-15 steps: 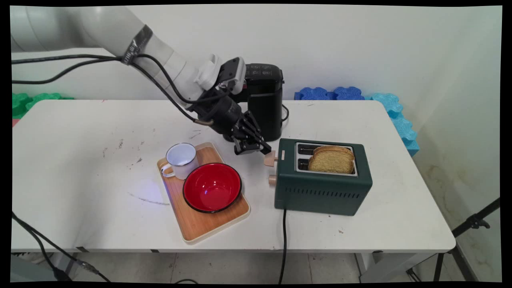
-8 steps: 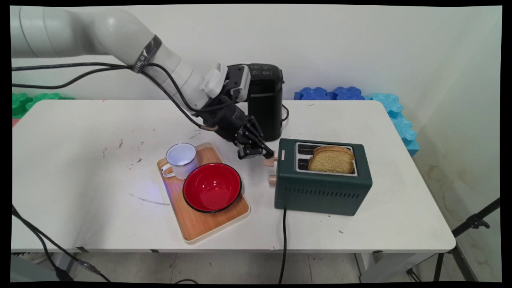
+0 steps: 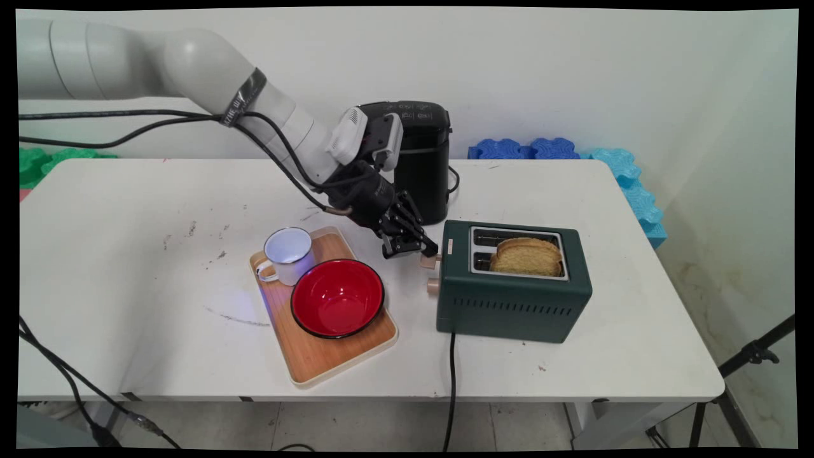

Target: Press the toaster switch

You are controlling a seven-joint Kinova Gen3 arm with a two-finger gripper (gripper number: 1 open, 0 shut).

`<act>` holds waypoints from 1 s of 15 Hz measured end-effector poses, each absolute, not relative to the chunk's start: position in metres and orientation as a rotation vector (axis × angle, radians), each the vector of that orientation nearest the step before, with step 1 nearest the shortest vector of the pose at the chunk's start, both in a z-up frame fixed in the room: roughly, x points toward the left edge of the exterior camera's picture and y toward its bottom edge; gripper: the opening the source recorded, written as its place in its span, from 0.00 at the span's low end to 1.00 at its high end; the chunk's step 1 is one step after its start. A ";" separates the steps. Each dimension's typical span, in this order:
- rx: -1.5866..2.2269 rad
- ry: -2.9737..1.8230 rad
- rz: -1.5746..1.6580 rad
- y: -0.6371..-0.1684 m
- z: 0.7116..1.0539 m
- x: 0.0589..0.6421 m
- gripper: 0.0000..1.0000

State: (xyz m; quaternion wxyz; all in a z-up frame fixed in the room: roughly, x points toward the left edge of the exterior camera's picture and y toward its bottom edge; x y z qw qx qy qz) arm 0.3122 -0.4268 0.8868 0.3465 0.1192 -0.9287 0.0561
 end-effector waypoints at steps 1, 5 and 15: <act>0.310 -2.410 0.146 -0.427 0.885 0.312 0.00; 0.317 -2.413 0.145 -0.428 0.877 0.312 0.00; 0.372 -2.413 0.150 -0.430 0.861 0.314 0.00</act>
